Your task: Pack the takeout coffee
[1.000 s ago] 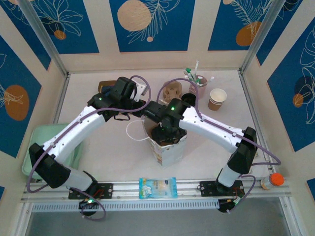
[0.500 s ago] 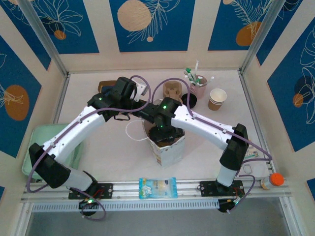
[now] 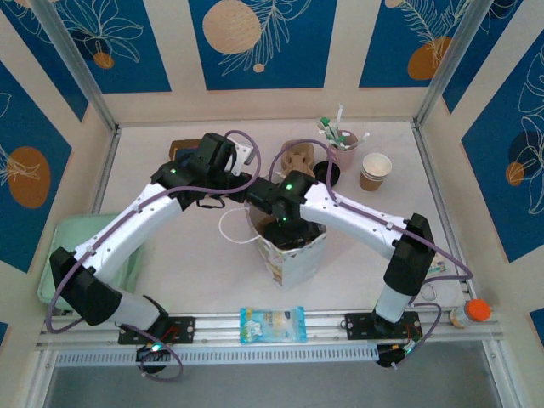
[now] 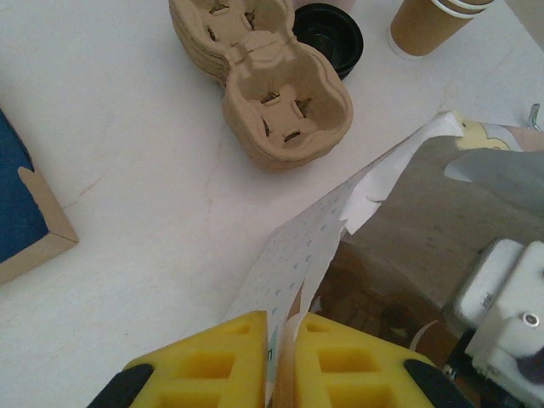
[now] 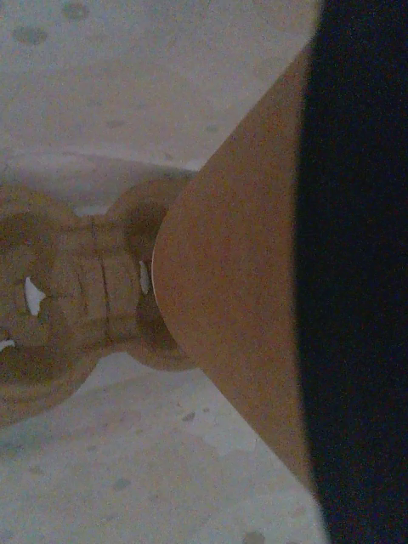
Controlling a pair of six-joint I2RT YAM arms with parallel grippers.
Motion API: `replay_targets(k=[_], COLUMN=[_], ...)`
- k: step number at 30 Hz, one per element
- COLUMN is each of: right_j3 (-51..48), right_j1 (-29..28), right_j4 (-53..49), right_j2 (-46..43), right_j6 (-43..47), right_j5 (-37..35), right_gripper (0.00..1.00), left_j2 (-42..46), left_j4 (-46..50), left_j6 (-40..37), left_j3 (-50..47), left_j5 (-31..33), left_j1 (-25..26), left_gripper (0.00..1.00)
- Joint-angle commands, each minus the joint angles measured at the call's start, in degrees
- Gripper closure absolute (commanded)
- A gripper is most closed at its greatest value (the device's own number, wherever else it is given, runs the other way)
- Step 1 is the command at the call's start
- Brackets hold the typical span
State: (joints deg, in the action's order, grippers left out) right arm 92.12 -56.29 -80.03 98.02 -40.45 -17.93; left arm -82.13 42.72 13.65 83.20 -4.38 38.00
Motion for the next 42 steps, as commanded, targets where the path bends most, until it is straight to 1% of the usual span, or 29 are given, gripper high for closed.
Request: replay_targets(k=[1,6,13,32,42], right_j3=[0.3,-0.5,-4.7,-7.1,-7.5], right_j1=[-0.5,0.2,0.6,1.4,1.5], right_j4=[1.5,-0.3,2.1,3.3,4.4], right_j2=[-2.6,-1.9,-3.0,-2.2,-1.2], right_j6=[0.9,0.6,0.1,0.3,1.1], right_j5=[2.6,1.4,2.2,1.2,2.2], right_gripper=[0.63,0.63,0.63,0.63,0.63], left_j2=[1.2,1.3,1.1,0.8,0.7], left_j4=[1.2,1.0,1.0,0.9,1.1], left_j6=[0.5,0.4,0.5,0.8,0.6], left_j3=[1.7,1.3,1.3,1.7,1.8], left_j5=[0.0,0.7,0.8,0.8,1.3], left_j1=[0.0,0.0,0.0,0.0,0.0], left_gripper=[0.85,0.86,0.86,0.86,0.86])
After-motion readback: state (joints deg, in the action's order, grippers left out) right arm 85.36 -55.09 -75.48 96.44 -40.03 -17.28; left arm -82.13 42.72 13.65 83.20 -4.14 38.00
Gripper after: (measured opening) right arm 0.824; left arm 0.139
